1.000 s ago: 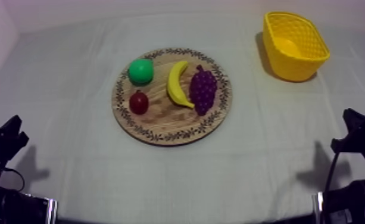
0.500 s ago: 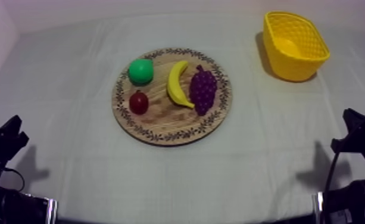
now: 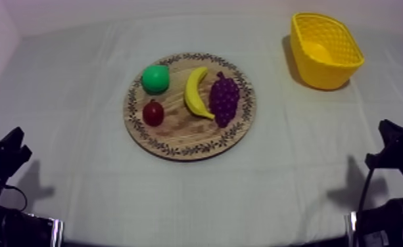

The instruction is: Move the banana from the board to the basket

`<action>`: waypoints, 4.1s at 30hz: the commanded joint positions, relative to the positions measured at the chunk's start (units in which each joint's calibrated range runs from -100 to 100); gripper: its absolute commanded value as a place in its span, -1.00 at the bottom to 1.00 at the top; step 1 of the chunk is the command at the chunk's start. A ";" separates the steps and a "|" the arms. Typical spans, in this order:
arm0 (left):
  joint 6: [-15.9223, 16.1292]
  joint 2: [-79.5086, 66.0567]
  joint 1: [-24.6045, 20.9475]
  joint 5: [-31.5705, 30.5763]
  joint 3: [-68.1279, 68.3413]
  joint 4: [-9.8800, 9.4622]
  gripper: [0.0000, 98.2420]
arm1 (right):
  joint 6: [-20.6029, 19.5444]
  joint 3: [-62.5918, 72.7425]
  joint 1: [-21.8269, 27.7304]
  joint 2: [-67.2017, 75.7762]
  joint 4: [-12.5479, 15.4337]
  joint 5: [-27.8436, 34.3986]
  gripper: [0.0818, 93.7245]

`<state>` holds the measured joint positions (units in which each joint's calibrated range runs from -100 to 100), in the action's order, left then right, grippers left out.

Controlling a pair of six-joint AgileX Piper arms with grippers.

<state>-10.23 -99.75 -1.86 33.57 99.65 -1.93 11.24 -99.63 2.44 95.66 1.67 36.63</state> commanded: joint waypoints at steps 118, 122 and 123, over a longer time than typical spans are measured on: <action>-0.03 0.00 0.02 -0.02 0.01 0.00 -1.00 | -33.18 127.39 -40.48 -107.29 -18.11 63.20 -0.70; -0.03 0.00 0.02 -0.02 0.01 0.00 -1.00 | -33.69 127.49 -40.61 -108.06 -18.25 63.21 -0.35; -0.02 0.00 0.02 -0.02 0.01 0.00 -1.00 | -33.76 127.62 -40.59 -108.18 -18.25 63.21 -0.24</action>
<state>-10.26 -99.75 -1.86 33.55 99.65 -1.93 -22.57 27.93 -38.16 -12.52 -16.36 99.92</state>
